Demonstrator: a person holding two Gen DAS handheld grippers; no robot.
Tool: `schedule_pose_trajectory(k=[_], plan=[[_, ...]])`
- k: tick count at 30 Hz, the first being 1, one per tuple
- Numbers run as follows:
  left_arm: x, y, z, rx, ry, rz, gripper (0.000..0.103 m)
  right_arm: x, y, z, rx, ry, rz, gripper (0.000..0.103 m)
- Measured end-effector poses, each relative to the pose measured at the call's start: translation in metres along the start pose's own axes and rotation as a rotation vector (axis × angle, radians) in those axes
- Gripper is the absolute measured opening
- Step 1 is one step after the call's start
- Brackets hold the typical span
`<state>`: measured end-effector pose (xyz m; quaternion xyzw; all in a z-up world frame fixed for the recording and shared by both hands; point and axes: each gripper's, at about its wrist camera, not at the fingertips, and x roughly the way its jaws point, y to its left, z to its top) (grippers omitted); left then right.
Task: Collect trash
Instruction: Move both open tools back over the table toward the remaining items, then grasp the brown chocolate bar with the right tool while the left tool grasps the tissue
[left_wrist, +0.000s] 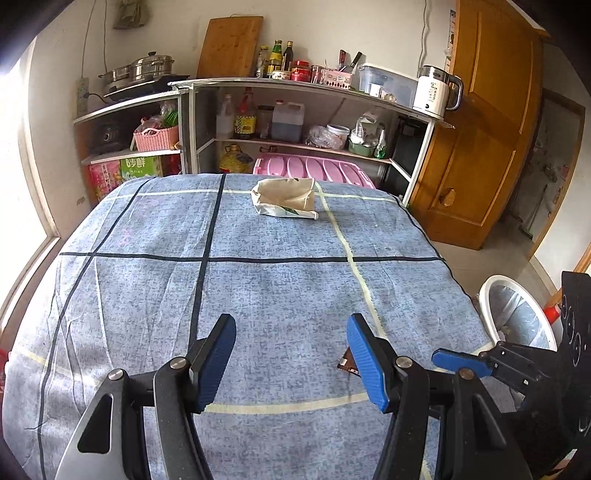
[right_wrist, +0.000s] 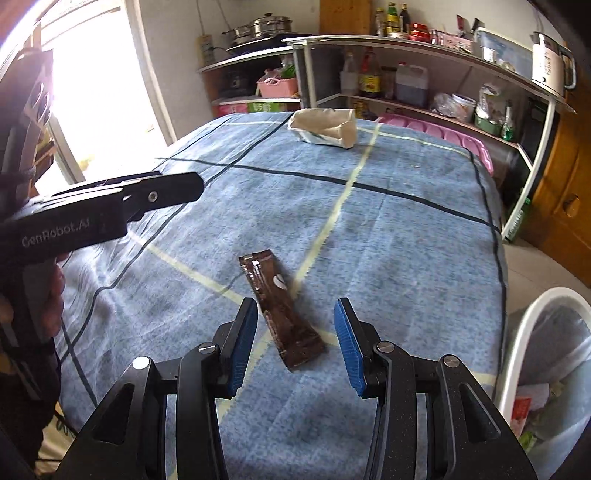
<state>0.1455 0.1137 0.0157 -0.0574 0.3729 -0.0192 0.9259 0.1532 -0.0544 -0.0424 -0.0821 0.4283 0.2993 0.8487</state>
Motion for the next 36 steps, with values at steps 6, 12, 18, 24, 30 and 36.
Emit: schedule_pose_trajectory(k=[6, 12, 18, 24, 30, 36], plan=[[0.015, 0.014, 0.017, 0.002, -0.007, -0.006, 0.062, 0.021, 0.005, 0.005, -0.025, 0.040, -0.021, 0.044], [0.033, 0.018, 0.039, 0.024, -0.015, -0.002, 0.062, 0.024, -0.008, 0.011, 0.011, 0.028, -0.063, 0.021], [0.062, 0.016, 0.062, 0.050, 0.001, 0.005, 0.063, 0.029, -0.021, 0.022, 0.046, 0.026, -0.101, 0.020], [0.096, 0.011, 0.088, 0.108, -0.006, -0.013, 0.063, 0.037, -0.033, 0.037, 0.070, 0.025, -0.117, 0.020], [0.132, 0.021, 0.119, 0.134, -0.018, 0.005, 0.067, 0.043, -0.043, 0.043, 0.106, 0.021, -0.094, 0.020], [0.176, 0.026, 0.135, 0.172, 0.039, -0.053, 0.068, 0.045, -0.044, 0.045, 0.104, 0.020, -0.089, 0.020]])
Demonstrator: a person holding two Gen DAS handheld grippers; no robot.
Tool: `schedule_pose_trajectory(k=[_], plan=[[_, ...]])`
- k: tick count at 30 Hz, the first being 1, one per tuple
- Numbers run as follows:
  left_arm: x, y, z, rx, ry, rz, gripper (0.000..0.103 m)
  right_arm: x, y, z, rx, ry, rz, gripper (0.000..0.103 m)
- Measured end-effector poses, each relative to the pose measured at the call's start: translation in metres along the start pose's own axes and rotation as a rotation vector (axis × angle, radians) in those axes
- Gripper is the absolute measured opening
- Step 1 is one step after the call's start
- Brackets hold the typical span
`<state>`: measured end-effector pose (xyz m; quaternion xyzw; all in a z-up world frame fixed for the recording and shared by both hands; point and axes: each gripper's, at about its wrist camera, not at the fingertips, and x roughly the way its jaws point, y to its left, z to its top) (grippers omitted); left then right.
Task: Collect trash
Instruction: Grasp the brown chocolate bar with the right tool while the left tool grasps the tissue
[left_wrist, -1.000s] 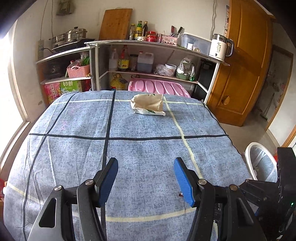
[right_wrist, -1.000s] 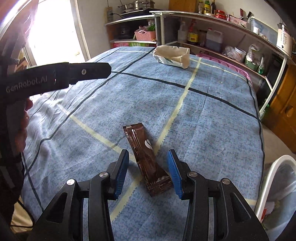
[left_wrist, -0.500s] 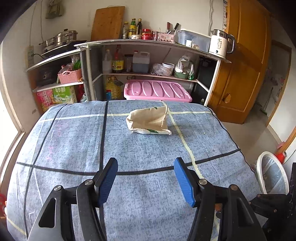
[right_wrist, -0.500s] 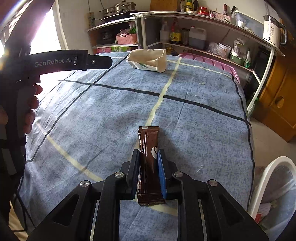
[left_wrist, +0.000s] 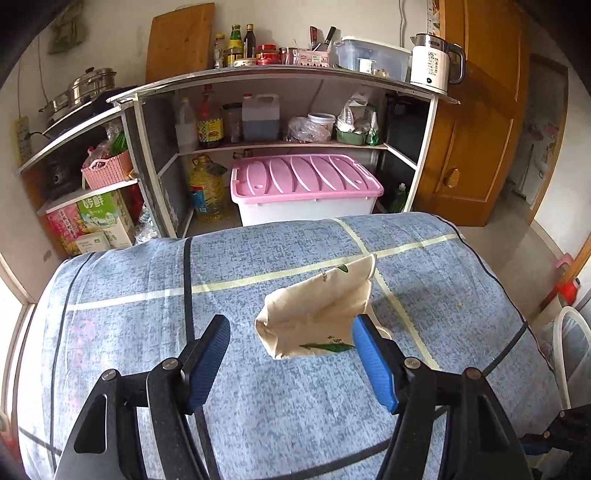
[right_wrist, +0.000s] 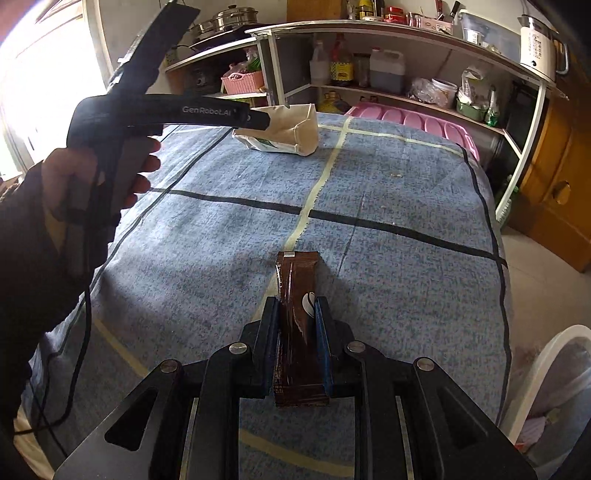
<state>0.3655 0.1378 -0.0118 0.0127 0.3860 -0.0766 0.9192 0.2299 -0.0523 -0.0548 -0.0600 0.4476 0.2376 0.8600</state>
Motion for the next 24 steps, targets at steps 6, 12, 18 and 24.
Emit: schedule_pose_trajectory(k=[6, 12, 18, 24], plan=[[0.024, 0.003, 0.010, 0.015, 0.034, -0.072, 0.071, 0.001, 0.004, -0.001, -0.022, -0.006, -0.018, 0.020], [0.038, -0.006, 0.008, 0.042, 0.068, -0.123, 0.071, 0.001, 0.003, -0.001, -0.012, -0.010, -0.015, 0.020], [0.027, -0.022, -0.004, 0.094, 0.080, -0.160, 0.071, 0.000, 0.003, -0.002, -0.005, -0.015, -0.014, 0.020], [0.022, -0.031, -0.004, 0.115, 0.057, -0.159, 0.067, 0.000, 0.004, -0.002, -0.004, -0.018, -0.018, 0.020]])
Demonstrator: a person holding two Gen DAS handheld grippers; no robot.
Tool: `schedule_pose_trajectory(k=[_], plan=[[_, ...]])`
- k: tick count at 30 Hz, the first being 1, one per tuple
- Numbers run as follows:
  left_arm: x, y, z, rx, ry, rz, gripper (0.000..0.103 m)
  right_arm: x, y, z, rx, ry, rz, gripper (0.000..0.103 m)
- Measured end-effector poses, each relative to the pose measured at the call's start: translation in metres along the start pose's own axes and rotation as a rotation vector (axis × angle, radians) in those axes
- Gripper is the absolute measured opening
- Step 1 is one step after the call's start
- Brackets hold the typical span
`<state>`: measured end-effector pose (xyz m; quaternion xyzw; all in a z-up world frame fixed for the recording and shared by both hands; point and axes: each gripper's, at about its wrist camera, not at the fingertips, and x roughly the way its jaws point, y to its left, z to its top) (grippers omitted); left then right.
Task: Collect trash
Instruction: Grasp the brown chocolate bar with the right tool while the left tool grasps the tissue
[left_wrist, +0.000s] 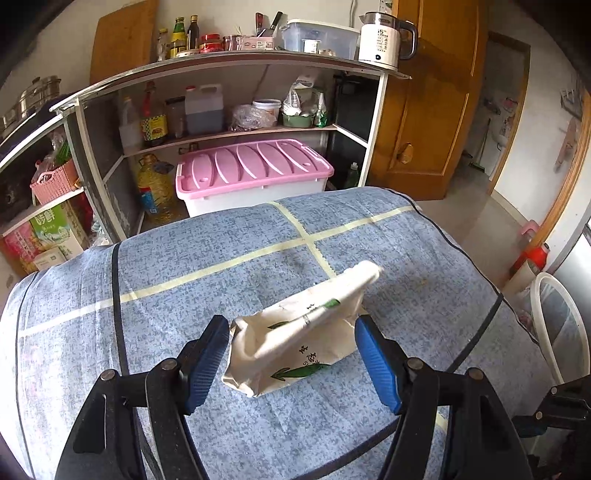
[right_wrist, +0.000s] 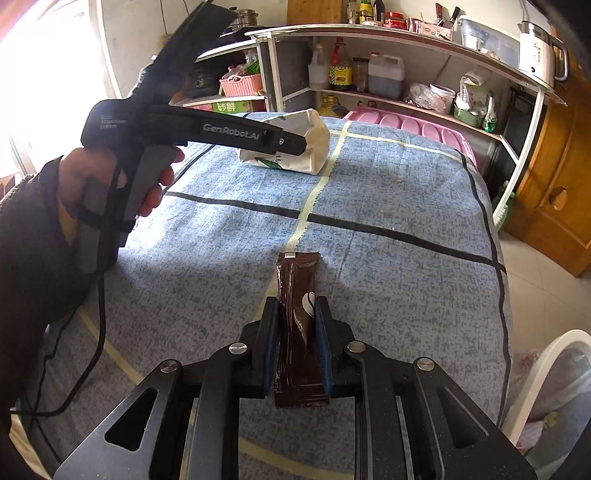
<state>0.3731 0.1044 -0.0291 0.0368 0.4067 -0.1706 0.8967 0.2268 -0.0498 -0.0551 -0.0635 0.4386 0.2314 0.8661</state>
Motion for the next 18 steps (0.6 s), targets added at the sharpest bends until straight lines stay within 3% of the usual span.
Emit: schedule_pose_trajectory(k=[2, 4, 7, 12, 18], plan=[[0.002, -0.003, -0.001, -0.003, 0.006, 0.000, 0.064, 0.000, -0.002, 0.000, 0.007, -0.001, 0.008, 0.020], [0.003, -0.006, -0.002, 0.023, 0.008, 0.015, 0.045, 0.000, -0.002, 0.000, 0.012, -0.002, 0.013, 0.020], [0.001, -0.008, -0.001, 0.019, 0.012, -0.006, 0.029, 0.000, -0.002, -0.001, 0.011, -0.004, 0.011, 0.020], [0.000, -0.024, -0.005, 0.067, 0.013, 0.031, 0.025, 0.000, -0.004, -0.001, 0.020, -0.007, 0.021, 0.020], [-0.009, -0.035, -0.012, 0.041, 0.021, 0.035, 0.024, -0.002, -0.009, -0.002, 0.042, -0.015, 0.035, 0.020]])
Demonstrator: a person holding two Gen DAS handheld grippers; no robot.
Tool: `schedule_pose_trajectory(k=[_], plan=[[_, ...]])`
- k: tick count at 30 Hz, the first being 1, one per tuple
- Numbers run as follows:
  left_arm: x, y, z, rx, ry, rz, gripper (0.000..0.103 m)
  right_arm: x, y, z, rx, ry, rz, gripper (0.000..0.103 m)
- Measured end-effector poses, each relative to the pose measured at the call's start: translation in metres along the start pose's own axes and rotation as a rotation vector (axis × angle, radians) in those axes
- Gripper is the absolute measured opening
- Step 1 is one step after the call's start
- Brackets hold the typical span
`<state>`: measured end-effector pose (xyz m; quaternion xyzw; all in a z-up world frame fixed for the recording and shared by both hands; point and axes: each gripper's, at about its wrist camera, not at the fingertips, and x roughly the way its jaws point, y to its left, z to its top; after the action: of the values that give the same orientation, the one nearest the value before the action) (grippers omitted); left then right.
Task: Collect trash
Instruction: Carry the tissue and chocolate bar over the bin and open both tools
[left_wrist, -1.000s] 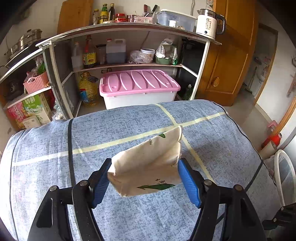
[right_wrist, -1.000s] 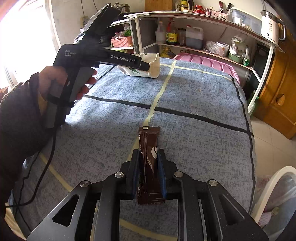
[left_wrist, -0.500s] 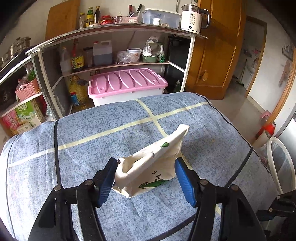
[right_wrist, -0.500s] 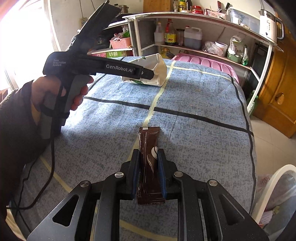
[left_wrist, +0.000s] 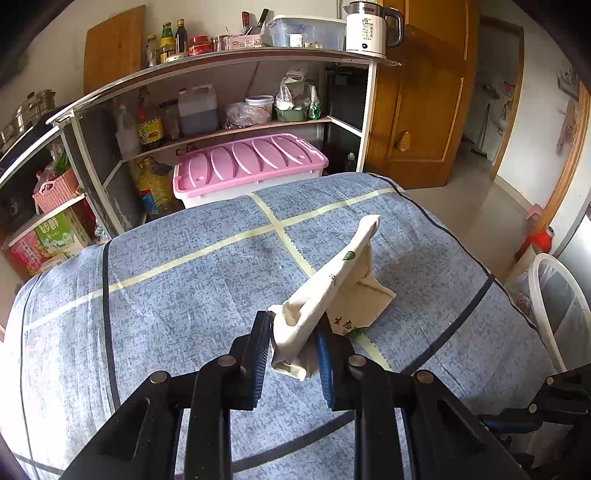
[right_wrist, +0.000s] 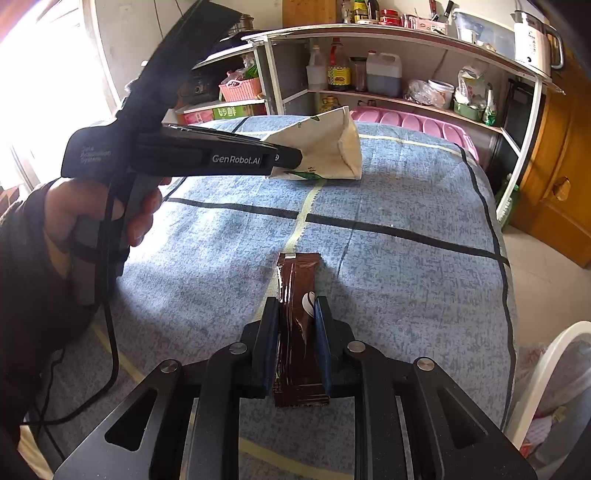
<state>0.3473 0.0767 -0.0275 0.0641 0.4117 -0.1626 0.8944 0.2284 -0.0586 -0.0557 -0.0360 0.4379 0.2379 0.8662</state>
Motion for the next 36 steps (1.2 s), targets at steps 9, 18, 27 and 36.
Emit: schedule_pose_trajectory(k=[9, 18, 27, 36], plan=[[-0.032, -0.013, -0.013, -0.064, -0.026, 0.015, 0.024, -0.014, -0.009, -0.006, 0.051, -0.032, -0.008, 0.020], [-0.078, -0.041, -0.032, -0.100, -0.069, 0.023, 0.024, -0.049, -0.016, -0.018, 0.091, -0.091, -0.030, 0.020], [-0.124, -0.085, -0.047, -0.091, -0.115, 0.022, 0.024, -0.100, -0.033, -0.040, 0.148, -0.162, -0.069, 0.020], [-0.148, -0.149, -0.057, -0.054, -0.151, -0.024, 0.025, -0.155, -0.063, -0.068, 0.206, -0.225, -0.143, 0.020]])
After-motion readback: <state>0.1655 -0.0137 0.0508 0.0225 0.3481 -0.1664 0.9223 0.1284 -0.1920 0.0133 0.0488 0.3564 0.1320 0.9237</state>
